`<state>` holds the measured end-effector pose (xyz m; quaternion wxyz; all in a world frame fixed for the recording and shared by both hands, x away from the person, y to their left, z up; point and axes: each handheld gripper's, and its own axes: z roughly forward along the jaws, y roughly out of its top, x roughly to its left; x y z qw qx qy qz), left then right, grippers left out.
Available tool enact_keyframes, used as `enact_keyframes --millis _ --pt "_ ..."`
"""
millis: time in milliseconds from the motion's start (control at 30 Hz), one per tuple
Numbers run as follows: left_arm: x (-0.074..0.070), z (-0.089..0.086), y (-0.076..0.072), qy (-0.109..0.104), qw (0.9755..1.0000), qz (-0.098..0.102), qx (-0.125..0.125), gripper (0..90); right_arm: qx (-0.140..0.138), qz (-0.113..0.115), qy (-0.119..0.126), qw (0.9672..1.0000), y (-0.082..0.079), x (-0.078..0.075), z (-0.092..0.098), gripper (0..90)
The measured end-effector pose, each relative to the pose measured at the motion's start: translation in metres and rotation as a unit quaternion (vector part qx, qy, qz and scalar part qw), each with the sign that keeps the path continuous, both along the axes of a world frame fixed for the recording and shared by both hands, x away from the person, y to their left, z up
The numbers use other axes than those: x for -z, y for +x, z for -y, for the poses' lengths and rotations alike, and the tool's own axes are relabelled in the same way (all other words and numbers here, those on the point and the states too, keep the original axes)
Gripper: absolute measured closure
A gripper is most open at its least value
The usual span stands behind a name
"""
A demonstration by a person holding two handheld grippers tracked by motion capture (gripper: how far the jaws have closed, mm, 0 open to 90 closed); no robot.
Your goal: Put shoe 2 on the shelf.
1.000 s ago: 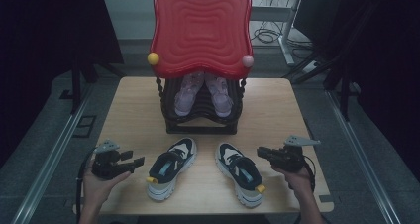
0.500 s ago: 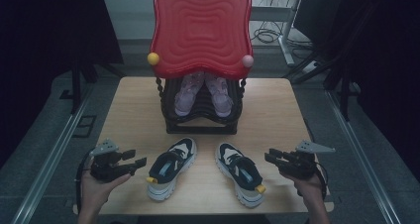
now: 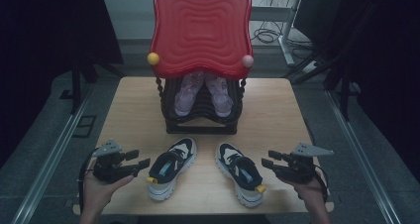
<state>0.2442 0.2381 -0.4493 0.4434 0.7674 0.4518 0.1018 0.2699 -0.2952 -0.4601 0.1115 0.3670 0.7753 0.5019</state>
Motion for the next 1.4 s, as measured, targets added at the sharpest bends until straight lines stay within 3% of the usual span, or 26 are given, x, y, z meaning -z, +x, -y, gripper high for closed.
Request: enact_keyframes --millis 333,700,1033,1200,1400 --pt "0.001 0.009 0.005 0.007 0.9999 -0.01 -0.001 39.7 -0.015 -0.003 -0.011 0.9998 -0.002 -0.004 -0.01 50.7" --pt "0.011 0.027 0.027 0.04 0.9986 -0.032 0.015 40.2 -0.021 -0.011 -0.016 0.9996 0.0 -0.001 -0.017 50.7" --pt "0.017 0.041 0.041 0.06 0.9967 -0.043 0.035 41.7 -0.022 -0.019 -0.016 0.9995 0.003 0.002 -0.019 50.7" --pt "0.023 0.05 0.047 0.072 0.9943 -0.059 0.053 44.0 -0.026 -0.021 -0.016 0.9993 0.004 0.003 -0.021 50.9" --pt "0.024 0.05 0.051 0.074 0.9938 -0.065 0.052 47.5 -0.04 -0.029 -0.024 0.9985 0.007 0.005 -0.028 51.2"
